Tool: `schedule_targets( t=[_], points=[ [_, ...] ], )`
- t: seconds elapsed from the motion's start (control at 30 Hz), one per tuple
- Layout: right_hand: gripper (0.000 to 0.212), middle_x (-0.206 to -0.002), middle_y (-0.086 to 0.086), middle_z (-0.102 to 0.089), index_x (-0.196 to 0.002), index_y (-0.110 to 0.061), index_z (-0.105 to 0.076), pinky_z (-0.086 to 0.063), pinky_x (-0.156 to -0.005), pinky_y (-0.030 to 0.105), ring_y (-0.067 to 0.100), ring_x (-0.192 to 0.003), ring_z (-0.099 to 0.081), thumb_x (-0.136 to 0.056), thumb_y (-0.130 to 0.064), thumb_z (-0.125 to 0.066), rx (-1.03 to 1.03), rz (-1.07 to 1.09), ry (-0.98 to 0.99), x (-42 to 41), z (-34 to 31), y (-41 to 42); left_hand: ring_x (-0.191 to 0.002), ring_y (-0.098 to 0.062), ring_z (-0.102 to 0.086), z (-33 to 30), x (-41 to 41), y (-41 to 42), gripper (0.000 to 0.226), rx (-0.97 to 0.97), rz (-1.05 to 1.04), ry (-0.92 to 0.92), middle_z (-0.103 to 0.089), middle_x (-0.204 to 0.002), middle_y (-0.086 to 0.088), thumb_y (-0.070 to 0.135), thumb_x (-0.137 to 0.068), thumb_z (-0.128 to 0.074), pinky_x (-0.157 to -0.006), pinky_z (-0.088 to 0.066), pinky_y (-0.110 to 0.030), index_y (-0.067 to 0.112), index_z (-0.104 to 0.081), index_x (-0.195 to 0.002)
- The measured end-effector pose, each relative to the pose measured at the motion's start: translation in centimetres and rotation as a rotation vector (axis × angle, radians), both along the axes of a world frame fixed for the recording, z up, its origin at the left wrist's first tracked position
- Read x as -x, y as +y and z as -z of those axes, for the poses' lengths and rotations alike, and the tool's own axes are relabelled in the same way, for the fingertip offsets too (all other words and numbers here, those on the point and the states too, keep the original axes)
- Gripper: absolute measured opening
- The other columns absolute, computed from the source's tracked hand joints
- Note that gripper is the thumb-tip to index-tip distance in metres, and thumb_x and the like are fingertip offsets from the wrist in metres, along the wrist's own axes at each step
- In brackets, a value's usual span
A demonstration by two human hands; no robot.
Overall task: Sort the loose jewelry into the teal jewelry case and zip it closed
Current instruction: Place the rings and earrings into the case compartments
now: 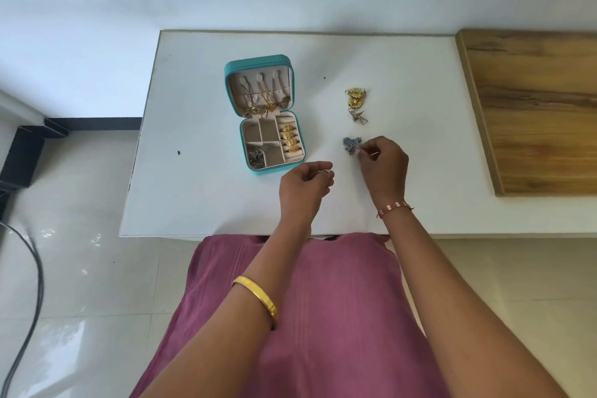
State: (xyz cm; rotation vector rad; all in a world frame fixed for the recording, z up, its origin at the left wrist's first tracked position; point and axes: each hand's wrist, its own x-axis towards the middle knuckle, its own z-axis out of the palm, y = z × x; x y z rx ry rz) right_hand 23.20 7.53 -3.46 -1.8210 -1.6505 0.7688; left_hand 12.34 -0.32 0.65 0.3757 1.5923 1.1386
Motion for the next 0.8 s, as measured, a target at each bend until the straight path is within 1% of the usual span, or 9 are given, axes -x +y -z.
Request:
schedule_targets(
  t=[0.07,0.13,0.2,0.33,0.47,0.53,0.6,0.7,0.8],
  points=[
    [0.002,-0.08,0.011,-0.067,-0.08,-0.004,-0.065,-0.046,-0.067,0.024,0.021,-0.07,-0.061,-0.08,-0.003,-0.063,0.012,0.035,0.124,-0.2,-0.7,-0.4,-0.079,-0.015,-0.062,-0.1,-0.2,-0.2,0.016,0.002,0.012,0.003,-0.065,-0.079,-0.003,0.002,-0.087,-0.054,-0.082,-0.053,-0.027,0.012,-0.065,-0.093],
    [0.008,-0.076,0.01,-0.065,-0.079,-0.007,-0.063,-0.054,-0.069,0.031,0.027,-0.071,-0.065,-0.078,0.0,-0.062,0.037,0.065,0.255,-0.5,-1.6,-0.7,-0.08,-0.016,-0.062,-0.3,-0.4,-0.5,0.015,-0.001,0.024,0.002,-0.065,-0.08,-0.004,0.002,-0.087,-0.054,-0.083,-0.053,-0.028,0.011,-0.065,-0.093],
    [0.013,-0.079,0.013,-0.065,-0.081,-0.006,-0.063,-0.057,-0.069,0.035,0.028,-0.068,-0.065,-0.079,0.005,-0.058,0.087,0.099,0.394,-0.8,-2.6,-0.9,-0.081,-0.018,-0.062,-0.7,-0.6,-0.7,0.014,-0.01,0.037,0.002,-0.065,-0.081,-0.005,0.002,-0.088,-0.054,-0.085,-0.052,-0.03,0.011,-0.064,-0.093],
    [0.017,-0.076,0.015,-0.065,-0.082,-0.002,-0.064,-0.057,-0.062,0.022,0.018,-0.06,-0.064,-0.082,0.01,-0.052,0.215,0.113,0.635,-0.8,-5.4,-1.7,-0.082,-0.018,-0.061,-1.7,-0.7,-1.0,0.015,-0.035,0.04,0.008,-0.065,-0.081,-0.004,0.003,-0.088,-0.053,-0.085,-0.052,-0.031,0.01,-0.064,-0.096],
    [0.021,-0.071,0.011,-0.064,-0.075,-0.003,-0.064,-0.057,-0.062,0.025,0.019,-0.061,-0.064,-0.083,0.011,-0.051,0.333,0.077,0.862,-0.7,-7.7,-2.6,-0.09,-0.019,-0.06,-2.7,-0.8,-0.9,0.024,-0.051,0.079,0.003,-0.063,-0.096,-0.006,0.008,-0.093,-0.05,-0.089,-0.051,-0.033,0.01,-0.06,-0.114],
    [0.021,-0.067,0.008,-0.065,-0.075,-0.003,-0.064,-0.056,-0.06,0.024,0.016,-0.058,-0.065,-0.084,0.011,-0.051,0.356,0.042,0.896,-0.6,-8.4,-3.0,-0.092,-0.02,-0.06,-3.2,-0.8,-0.7,0.025,-0.081,0.095,-0.025,-0.063,-0.102,-0.008,0.009,-0.094,-0.048,-0.091,-0.05,-0.035,0.009,-0.058,-0.118],
    [0.02,-0.07,0.008,-0.066,-0.077,-0.004,-0.065,-0.057,-0.063,0.024,0.015,-0.06,-0.066,-0.084,0.009,-0.053,0.361,0.005,0.885,-0.5,-8.7,-3.4,-0.093,-0.022,-0.061,-3.7,-0.6,-0.6,0.022,-0.115,0.108,-0.044,-0.064,-0.103,-0.01,0.009,-0.094,-0.049,-0.091,-0.05,-0.036,0.009,-0.06,-0.114],
    [0.017,-0.074,0.008,-0.066,-0.079,-0.007,-0.066,-0.056,-0.067,0.026,0.013,-0.062,-0.065,-0.084,0.007,-0.057,0.362,-0.036,0.847,-0.3,-8.7,-3.8,-0.091,-0.022,-0.064,-3.8,-0.1,-0.6,0.012,-0.145,0.117,0.013,-0.067,-0.097,-0.013,0.01,-0.089,-0.059,-0.087,-0.054,-0.033,0.011,-0.065,-0.099],
    [0.017,-0.075,0.008,-0.066,-0.08,-0.008,-0.066,-0.058,-0.07,0.028,0.013,-0.064,-0.066,-0.083,0.006,-0.059,0.359,-0.067,0.834,0.1,-8.5,-4.2,-0.084,-0.02,-0.064,-3.5,0.4,-0.7,0.01,-0.14,0.101,0.074,-0.068,-0.089,-0.011,0.01,-0.084,-0.065,-0.08,-0.055,-0.026,0.009,-0.068,-0.093]
  ],
)
